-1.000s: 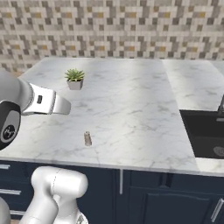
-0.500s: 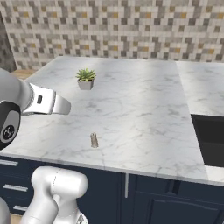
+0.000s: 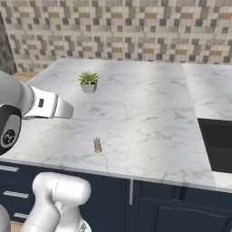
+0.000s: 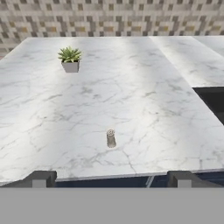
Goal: Pick the candle and candle from the dining table and place them in the open cabinet. Close the cabinet after placing the objects.
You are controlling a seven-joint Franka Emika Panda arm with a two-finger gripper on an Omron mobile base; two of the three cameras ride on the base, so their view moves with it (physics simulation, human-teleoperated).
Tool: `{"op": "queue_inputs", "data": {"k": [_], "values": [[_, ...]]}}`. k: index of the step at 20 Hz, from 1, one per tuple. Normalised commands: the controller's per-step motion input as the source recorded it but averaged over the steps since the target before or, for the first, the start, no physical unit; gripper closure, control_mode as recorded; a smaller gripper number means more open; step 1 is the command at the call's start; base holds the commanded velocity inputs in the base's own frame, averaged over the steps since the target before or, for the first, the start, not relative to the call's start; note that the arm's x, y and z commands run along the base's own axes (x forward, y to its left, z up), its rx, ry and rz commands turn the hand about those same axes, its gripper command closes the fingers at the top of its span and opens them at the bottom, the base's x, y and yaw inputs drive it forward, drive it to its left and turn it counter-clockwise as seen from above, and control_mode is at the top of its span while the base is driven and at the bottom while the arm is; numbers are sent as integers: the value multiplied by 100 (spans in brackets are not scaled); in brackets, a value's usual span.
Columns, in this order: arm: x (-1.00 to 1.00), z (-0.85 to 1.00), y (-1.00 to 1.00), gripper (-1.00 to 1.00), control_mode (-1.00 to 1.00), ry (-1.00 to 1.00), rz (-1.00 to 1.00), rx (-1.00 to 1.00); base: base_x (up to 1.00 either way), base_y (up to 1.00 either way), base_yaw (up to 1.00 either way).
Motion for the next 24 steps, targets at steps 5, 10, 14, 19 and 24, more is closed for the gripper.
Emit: {"op": "queue_inputs", "data": {"k": [5, 10, 14, 19, 24], "values": [[2, -22, 0, -100, -100, 2, 0, 0, 0, 0, 0], [0, -52, 0, -100, -100, 5, 0, 0, 0, 0, 0], [1, -49, 0, -100, -100, 8, 0, 0, 0, 0, 0], [14, -36, 0, -100, -100, 7, 0, 0, 0, 0, 0], [23, -22, 0, -100, -100, 3, 0, 0, 0, 0, 0]]}}
